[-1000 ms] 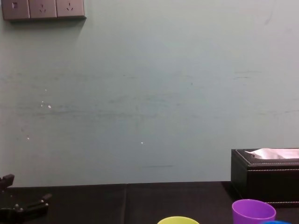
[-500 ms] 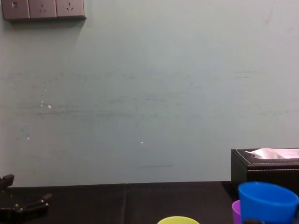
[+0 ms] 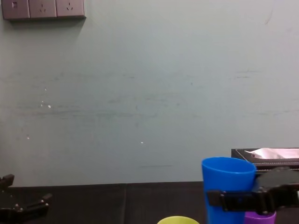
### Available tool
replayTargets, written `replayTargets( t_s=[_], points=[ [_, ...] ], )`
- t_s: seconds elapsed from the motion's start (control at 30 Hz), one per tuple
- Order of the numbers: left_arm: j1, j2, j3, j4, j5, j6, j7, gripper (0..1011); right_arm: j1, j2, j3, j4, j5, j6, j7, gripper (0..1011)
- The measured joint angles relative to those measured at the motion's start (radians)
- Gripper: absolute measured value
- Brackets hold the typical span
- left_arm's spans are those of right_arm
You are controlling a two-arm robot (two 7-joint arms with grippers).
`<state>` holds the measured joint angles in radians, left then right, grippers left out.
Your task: Stack the three plastic cups sequentially using one hand.
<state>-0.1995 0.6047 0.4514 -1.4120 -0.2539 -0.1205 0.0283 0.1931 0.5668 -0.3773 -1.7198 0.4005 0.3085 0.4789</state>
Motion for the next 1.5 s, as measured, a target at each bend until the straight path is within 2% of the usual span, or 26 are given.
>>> replayTargets(
  t_s=[0.37,0.6,1.03,1.5],
  points=[
    [0.000,0.000,0.000,0.000,0.000,0.000,0.000,1000,0.099,-0.031,-0.076,0.051,-0.016,0.003,0.001,716],
    [0.000,0.000,0.000,0.000,0.000,0.000,0.000,1000,0.134,-0.048,-0.109,0.074,-0.028,0.002,0.002,716],
    [0.000,0.000,0.000,0.000,0.000,0.000,0.000,1000,0.159,-0.071,-0.143,0.110,-0.032,-0.034,0.018,716],
    [0.000,0.000,0.000,0.000,0.000,0.000,0.000,1000,0.172,-0.088,-0.163,0.150,-0.037,-0.067,0.024,716]
  ],
)
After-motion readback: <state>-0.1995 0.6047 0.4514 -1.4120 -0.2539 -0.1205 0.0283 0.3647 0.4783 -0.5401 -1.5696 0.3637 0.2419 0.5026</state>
